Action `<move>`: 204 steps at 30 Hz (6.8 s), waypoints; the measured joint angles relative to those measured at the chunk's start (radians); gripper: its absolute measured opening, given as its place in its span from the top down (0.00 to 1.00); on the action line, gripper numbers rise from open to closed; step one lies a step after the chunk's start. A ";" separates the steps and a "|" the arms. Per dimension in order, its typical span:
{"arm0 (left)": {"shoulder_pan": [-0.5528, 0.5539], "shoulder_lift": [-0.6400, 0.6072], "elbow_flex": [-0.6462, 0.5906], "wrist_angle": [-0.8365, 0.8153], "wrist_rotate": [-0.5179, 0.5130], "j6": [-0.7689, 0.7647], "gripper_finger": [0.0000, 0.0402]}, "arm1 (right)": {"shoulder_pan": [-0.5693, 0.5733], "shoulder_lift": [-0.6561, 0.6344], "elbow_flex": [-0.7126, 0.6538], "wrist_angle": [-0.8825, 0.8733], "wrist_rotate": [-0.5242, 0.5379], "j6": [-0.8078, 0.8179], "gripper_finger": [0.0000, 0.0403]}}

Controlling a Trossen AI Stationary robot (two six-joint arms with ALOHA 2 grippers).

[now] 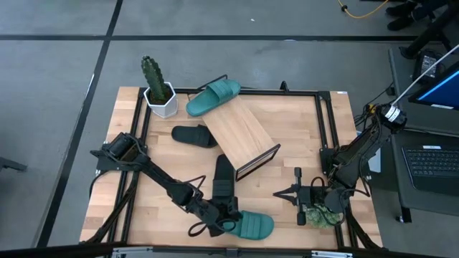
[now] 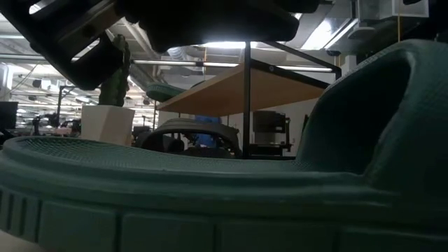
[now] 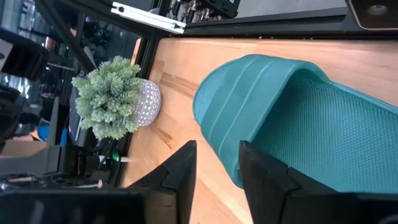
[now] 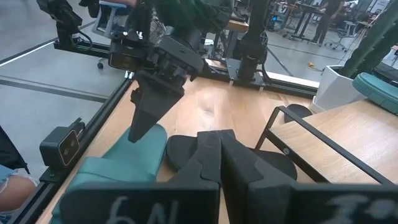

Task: Pick and place slides into the shelf
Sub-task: Put the green slipper onto the shelf

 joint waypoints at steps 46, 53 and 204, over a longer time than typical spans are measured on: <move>0.002 0.039 0.203 -0.282 0.002 -0.185 0.59 | 0.001 0.000 0.000 -0.013 -0.043 -0.003 0.99; 0.002 0.039 0.203 -0.282 0.003 -0.198 0.59 | 0.001 0.000 0.000 -0.013 -0.045 -0.003 0.99; -0.008 -0.084 0.205 -0.259 -0.140 0.013 1.00 | 0.001 0.000 -0.001 -0.075 -0.044 0.053 0.99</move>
